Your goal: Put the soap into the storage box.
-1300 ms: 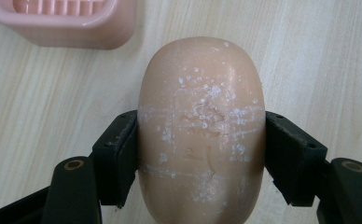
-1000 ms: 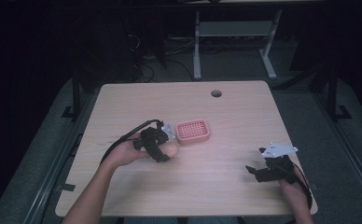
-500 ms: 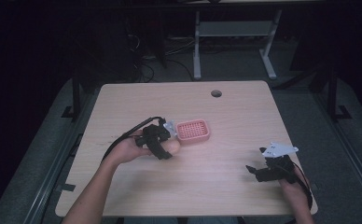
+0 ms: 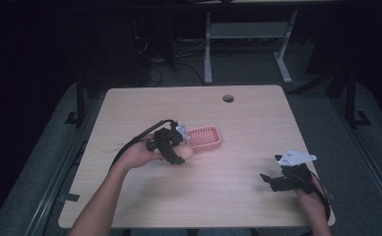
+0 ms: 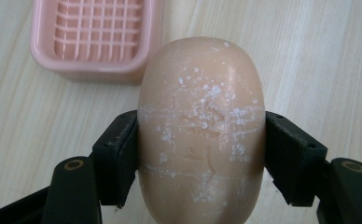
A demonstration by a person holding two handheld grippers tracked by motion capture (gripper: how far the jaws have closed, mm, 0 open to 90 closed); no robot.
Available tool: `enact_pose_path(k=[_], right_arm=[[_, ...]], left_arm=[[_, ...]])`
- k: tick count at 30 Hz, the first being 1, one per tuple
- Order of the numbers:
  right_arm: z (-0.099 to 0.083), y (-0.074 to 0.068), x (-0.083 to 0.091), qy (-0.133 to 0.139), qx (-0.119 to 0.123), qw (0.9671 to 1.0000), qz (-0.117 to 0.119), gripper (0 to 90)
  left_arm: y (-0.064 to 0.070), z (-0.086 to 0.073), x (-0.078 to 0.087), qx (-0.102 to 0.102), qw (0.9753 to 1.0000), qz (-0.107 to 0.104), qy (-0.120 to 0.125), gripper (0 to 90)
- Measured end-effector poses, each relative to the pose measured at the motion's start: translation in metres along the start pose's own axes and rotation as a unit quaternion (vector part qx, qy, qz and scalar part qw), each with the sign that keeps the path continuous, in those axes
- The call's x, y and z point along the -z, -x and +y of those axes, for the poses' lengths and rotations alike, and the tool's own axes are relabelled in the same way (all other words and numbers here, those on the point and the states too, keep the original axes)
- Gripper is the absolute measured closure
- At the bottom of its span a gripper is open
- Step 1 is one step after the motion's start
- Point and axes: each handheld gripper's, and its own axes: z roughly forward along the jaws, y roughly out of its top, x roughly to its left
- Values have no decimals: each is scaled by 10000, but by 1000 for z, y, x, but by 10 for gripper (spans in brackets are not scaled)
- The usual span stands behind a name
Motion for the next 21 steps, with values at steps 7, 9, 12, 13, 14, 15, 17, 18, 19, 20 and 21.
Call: enact_pose_path(k=[7, 9, 12, 13, 14, 15, 17, 18, 19, 20, 21], right_arm=[[1, -1, 0, 1, 38, 10000, 14, 140], [1, -1, 0, 8, 81, 10000, 25, 140], [1, -2, -1, 5, 67, 10000, 34, 140], [1, -2, -1, -1, 73, 10000, 23, 139], [1, -2, -1, -15, 95, 10000, 26, 140], [2, -2, -1, -11, 82, 10000, 36, 139], [2, -3, -1, 12, 76, 10000, 43, 139], [2, -3, -1, 6, 86, 9999, 54, 140], [2, -3, -2, 0, 97, 9999, 55, 140], [2, -4, -2, -13, 88, 9999, 62, 139], [3, -4, -2, -19, 87, 9999, 69, 139]], left_arm=[[-2, 11, -1, -60, 10000, 32, 1, 323], [-4, 11, 0, -24, 10000, 36, -15, 323], [-7, 13, 0, -8, 10000, 62, -23, 323], [-9, 14, 1, 5, 10000, 53, -4, 323], [-10, 14, 1, 19, 10000, 36, 13, 323], [-11, 14, 1, 28, 10000, 30, 30, 323], [-13, 16, 1, 17, 10000, 60, -12, 323], [-13, 17, 1, 8, 10000, 67, -30, 323], [-14, 18, 0, 27, 10000, 71, -12, 323], [-15, 19, 1, 40, 10000, 57, -1, 323], [-15, 19, 1, 38, 10000, 68, 23, 323]])
